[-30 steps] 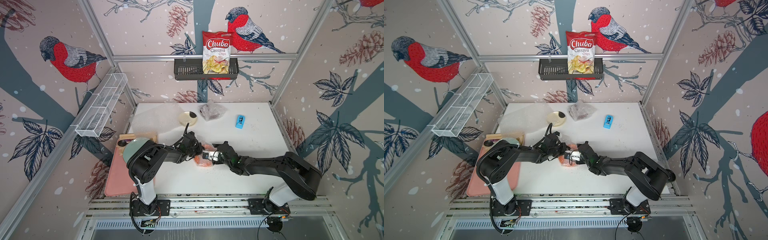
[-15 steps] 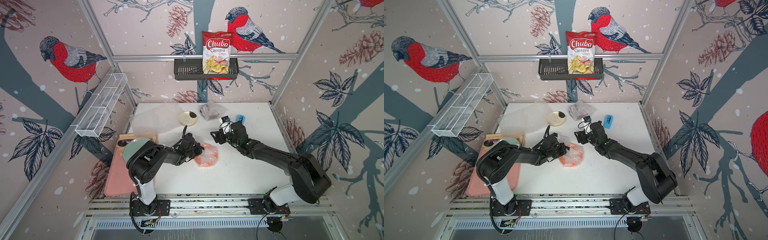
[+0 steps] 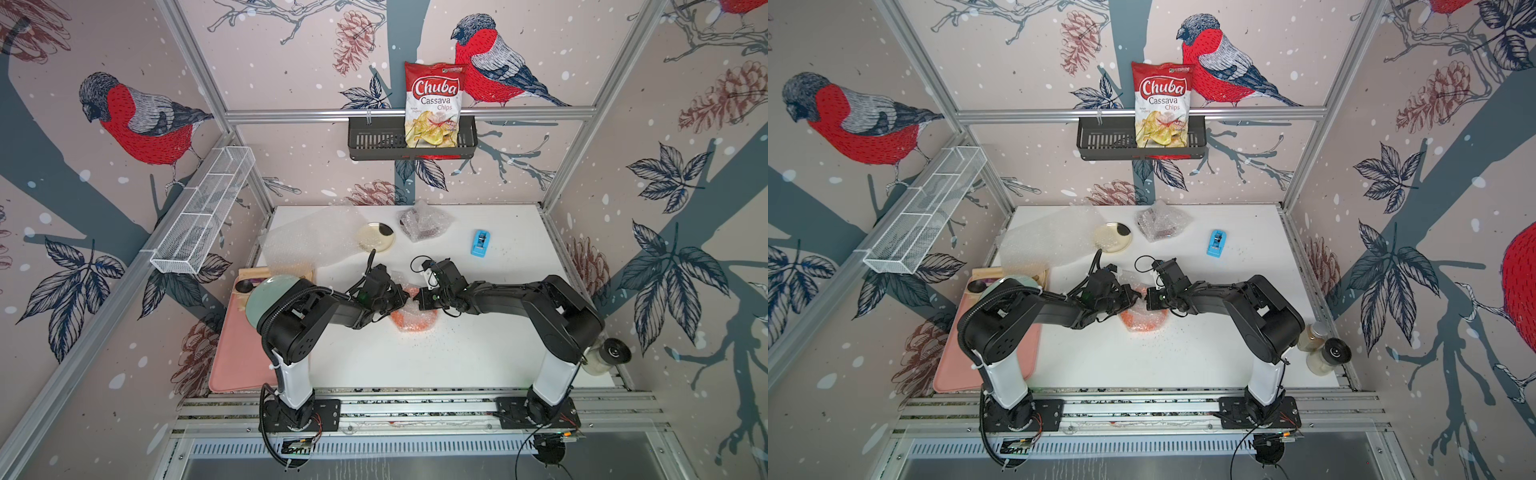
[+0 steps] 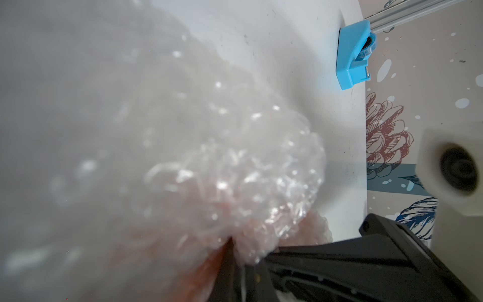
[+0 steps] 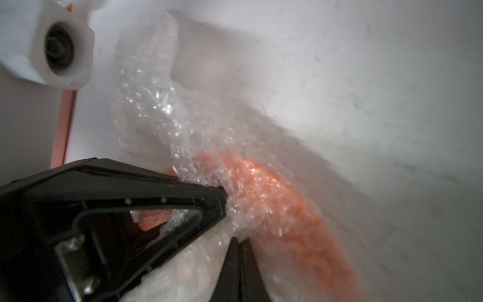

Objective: Wrap dinner plates in bubble wrap
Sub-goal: Wrap the plate in the bubble wrap.

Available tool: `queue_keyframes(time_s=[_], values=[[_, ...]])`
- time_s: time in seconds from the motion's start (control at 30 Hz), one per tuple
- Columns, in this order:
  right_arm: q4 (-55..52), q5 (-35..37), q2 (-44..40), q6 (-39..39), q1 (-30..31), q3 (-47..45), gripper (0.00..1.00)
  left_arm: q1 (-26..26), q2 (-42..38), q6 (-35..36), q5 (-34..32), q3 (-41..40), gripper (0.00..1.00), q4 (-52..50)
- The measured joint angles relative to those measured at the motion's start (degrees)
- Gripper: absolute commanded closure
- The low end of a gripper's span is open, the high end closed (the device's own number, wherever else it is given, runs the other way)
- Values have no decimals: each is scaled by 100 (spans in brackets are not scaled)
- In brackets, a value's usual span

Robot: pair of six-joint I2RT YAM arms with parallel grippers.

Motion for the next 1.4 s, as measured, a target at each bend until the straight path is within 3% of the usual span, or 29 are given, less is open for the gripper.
queue_keyframes(time_s=[0.07,0.1,0.17,0.3,0.47,0.53,0.57,0.63,0.73,0.77,0.83,0.87,0.9,0.97,1.07,1.23,1.4], values=[[282,-17,140,37,76,-24,100,98,-170,273,-7,142,44,-518],[422,-20,190,107,116,-31,100,179,-330,350,2,197,33,-802],[619,-11,205,127,153,-92,100,306,-614,535,72,291,24,-1231],[684,94,140,258,192,-155,100,479,-651,850,-94,866,13,-1974],[682,197,129,404,225,-166,100,354,118,1036,-619,1950,15,-3176],[675,238,118,411,240,-164,100,264,413,1078,-798,2387,25,-3477],[673,264,96,413,249,-164,100,232,520,1086,-876,2544,36,-3593],[669,317,72,459,262,-166,100,216,590,1158,-990,2636,69,-3753],[636,391,17,560,273,-197,100,289,485,1182,-1086,2503,95,-3945],[632,400,-4,570,273,-219,100,334,398,1182,-1062,2411,100,-3998],[629,411,-24,682,271,-234,100,490,175,1217,-909,2218,100,-4019],[638,409,-22,693,271,-238,100,601,39,1239,-767,2094,97,-4013],[645,400,-20,702,271,-240,100,697,-72,1279,-634,1976,87,-4002],[678,345,-2,730,256,-245,100,979,-398,1432,-243,1665,47,-3945],[634,341,22,837,219,-254,100,1438,-960,1628,-350,1248,23,-3757],[601,328,55,855,210,-221,100,2122,-1980,1744,-192,68,9,-3257],[553,328,57,857,210,-195,100,2490,-2393,1672,267,-935,10,-2649]])
